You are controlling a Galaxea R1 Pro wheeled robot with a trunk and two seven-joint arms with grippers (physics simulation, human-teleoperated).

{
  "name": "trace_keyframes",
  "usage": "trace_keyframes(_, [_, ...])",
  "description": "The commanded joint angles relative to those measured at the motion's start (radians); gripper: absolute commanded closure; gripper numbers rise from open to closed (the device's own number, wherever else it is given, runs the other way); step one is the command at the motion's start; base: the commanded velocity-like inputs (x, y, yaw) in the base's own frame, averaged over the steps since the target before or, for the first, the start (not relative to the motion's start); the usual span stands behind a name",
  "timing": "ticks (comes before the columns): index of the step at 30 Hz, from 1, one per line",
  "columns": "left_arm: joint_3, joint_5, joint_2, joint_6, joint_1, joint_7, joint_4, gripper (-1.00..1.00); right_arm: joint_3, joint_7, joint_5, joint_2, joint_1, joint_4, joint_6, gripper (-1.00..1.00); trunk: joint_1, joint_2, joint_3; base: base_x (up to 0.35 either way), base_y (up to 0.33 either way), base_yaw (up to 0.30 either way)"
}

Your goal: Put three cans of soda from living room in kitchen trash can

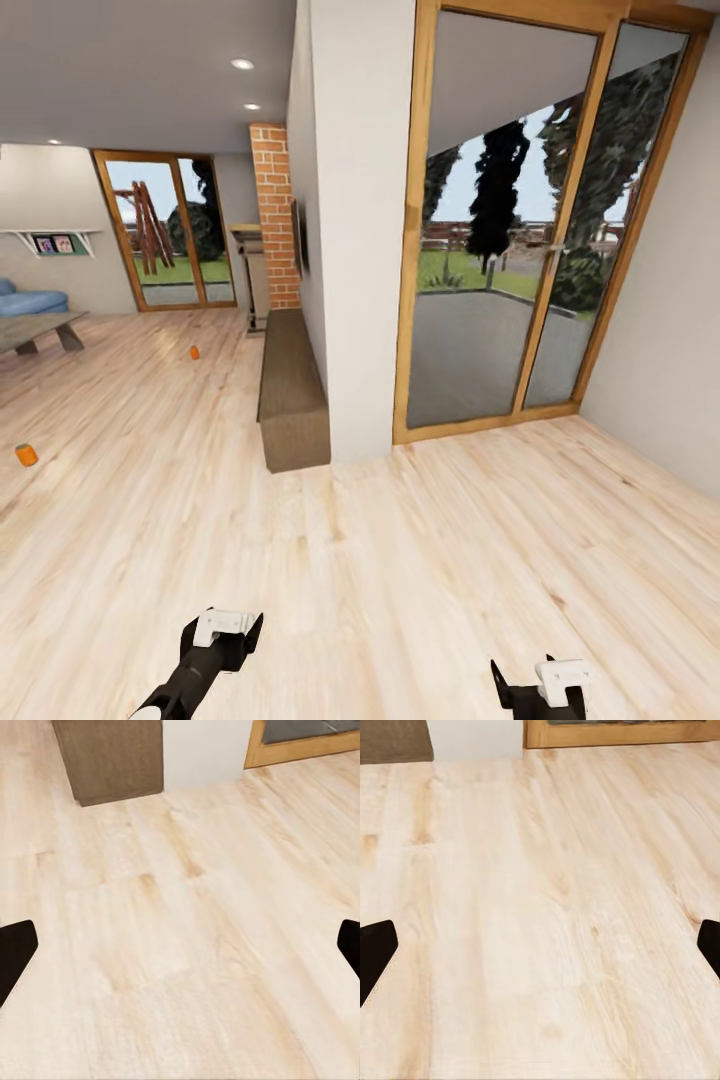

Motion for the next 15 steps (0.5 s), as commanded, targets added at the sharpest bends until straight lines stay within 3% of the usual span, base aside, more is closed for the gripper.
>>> trace_keyframes(1, [0.0,0.0,0.0,0.0,0.0,0.0,0.0,-1.0,0.0,0.0,0.001,0.0,0.0,0.0,0.0,-1.0,0.0,0.0,0.0,0.311,0.124,0.041])
trace_keyframes(5, [0.0,-0.001,0.0,0.0,0.0,0.0,0.0,-1.0,0.0,0.0,0.002,0.0,0.0,0.0,0.0,-1.0,0.0,0.0,-0.002,0.311,0.125,0.082])
trace_keyframes(15, [0.0,-0.001,0.0,0.0,0.0,0.0,0.0,-1.0,0.0,0.0,0.003,0.001,0.0,0.0,0.0,-1.0,0.0,0.0,-0.003,0.31,0.126,0.224])
